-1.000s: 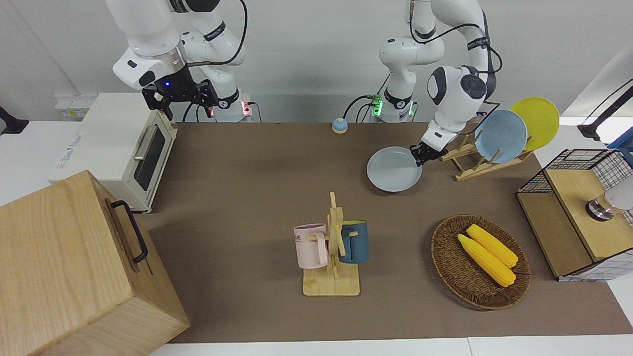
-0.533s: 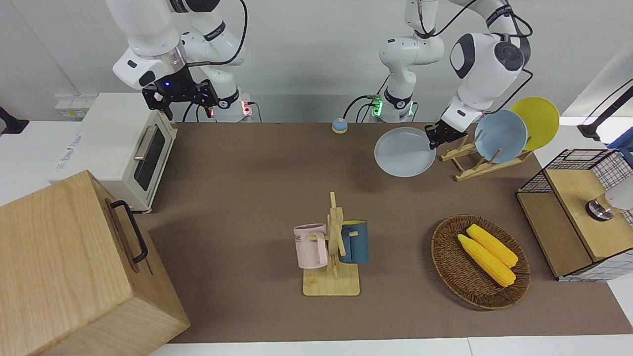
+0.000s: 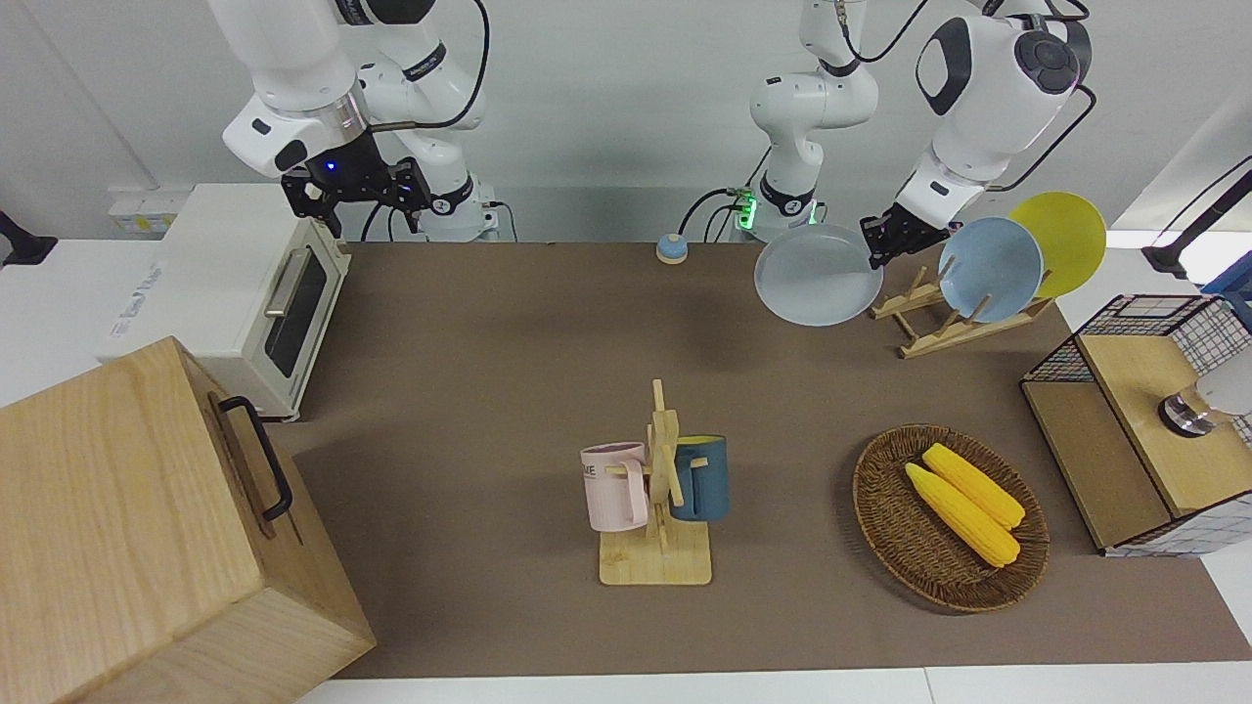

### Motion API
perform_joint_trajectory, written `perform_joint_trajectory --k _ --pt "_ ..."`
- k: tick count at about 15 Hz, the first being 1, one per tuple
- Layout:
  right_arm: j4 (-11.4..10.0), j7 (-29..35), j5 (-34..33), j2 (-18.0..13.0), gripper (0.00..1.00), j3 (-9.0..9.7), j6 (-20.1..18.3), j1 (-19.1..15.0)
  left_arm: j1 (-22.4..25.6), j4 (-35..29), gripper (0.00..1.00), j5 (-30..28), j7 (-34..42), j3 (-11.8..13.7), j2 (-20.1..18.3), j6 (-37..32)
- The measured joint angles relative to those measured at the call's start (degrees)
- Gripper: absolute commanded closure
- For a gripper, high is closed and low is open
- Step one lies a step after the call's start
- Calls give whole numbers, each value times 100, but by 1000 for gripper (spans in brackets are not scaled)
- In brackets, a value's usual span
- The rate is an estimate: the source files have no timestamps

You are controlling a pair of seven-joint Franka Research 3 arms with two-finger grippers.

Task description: Pick gray plate from table and place it on lower plate rack with left arm

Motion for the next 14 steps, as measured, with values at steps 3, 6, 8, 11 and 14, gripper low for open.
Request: perform_joint_trajectory --k 3,6,8,11,14 --pt "0 0 0 0 17 0 0 0 -8 10 1000 556 -4 -39 18 -86" --pt "0 0 0 0 17 0 0 0 -19 65 1000 1299 -331 -200 44 -283" --pt "0 0 0 0 17 0 0 0 -32 81 1000 1988 -658 -388 72 -459" --pt "0 0 0 0 17 0 0 0 -67 84 1000 2851 -874 -517 137 -697" --pt "0 0 0 0 17 0 0 0 -68 89 1000 3680 -891 -551 204 -1021"
